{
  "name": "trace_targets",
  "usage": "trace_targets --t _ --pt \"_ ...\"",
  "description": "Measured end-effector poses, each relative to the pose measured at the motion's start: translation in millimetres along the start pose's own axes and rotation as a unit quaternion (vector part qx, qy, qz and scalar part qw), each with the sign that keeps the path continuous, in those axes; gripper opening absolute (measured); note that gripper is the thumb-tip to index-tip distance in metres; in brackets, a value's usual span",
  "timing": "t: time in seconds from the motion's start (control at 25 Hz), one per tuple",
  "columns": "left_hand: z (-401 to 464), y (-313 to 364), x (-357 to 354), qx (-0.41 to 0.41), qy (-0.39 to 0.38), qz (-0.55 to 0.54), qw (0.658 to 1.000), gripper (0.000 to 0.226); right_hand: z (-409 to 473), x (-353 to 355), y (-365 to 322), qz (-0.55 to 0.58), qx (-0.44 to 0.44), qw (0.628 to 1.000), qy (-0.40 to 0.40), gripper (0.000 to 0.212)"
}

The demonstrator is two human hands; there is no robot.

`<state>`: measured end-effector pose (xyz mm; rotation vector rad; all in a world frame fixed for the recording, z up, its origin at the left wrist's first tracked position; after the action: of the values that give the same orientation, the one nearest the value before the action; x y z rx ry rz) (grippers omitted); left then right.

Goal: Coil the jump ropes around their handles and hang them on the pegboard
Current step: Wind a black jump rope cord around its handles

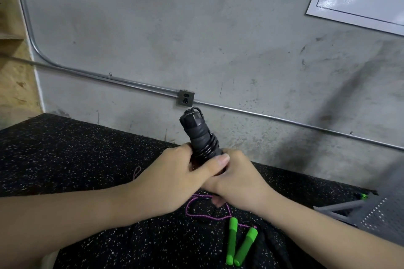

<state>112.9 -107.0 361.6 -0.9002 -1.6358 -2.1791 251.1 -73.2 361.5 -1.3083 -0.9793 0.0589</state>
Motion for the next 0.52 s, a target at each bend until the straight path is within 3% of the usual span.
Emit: trace_targets --t 0.08,0.16,0.24,0.32,0.44,0.52 --pt "-0.9 -1.5 3.8 -0.008 0.001 0.008 1.000 0.057 -1.4 -1.1 -0.7 0.006 0.009 1.000 0.016 0.034" --pt "0.9 0.6 4.6 -0.040 -0.038 -0.038 0.998 0.046 -4.6 -3.5 -0.4 0.108 0.021 0.991 -0.075 0.040" --pt "-1.0 7.7 2.1 -0.063 -0.096 -0.094 0.989 0.036 -13.9 -14.3 -1.2 0.308 0.006 0.925 -0.223 0.045" --pt "-1.7 13.0 -0.1 -0.093 -0.127 -0.100 0.982 0.029 -21.0 -20.2 -2.4 0.412 0.007 0.860 -0.302 0.037" --pt "5.4 9.2 2.1 -0.111 -0.137 -0.076 0.981 0.042 -22.7 -15.7 -6.4 0.370 0.043 0.880 -0.294 0.012" --pt "12.0 1.3 3.8 -0.075 -0.142 -0.021 0.987 0.078 -22.4 -6.9 -9.0 0.319 0.057 0.914 -0.245 0.016"
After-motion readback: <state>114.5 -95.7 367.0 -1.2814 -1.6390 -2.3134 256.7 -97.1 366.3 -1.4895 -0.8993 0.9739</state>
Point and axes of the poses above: each hand's wrist, its own z-axis towards the middle knuckle, its own x-axis out of the back of the hand, y = z × x, the point moved 5 cm from there along z, towards the middle knuckle, and after that the axes turned 15 degrees about -y, right-handed, at the moved point
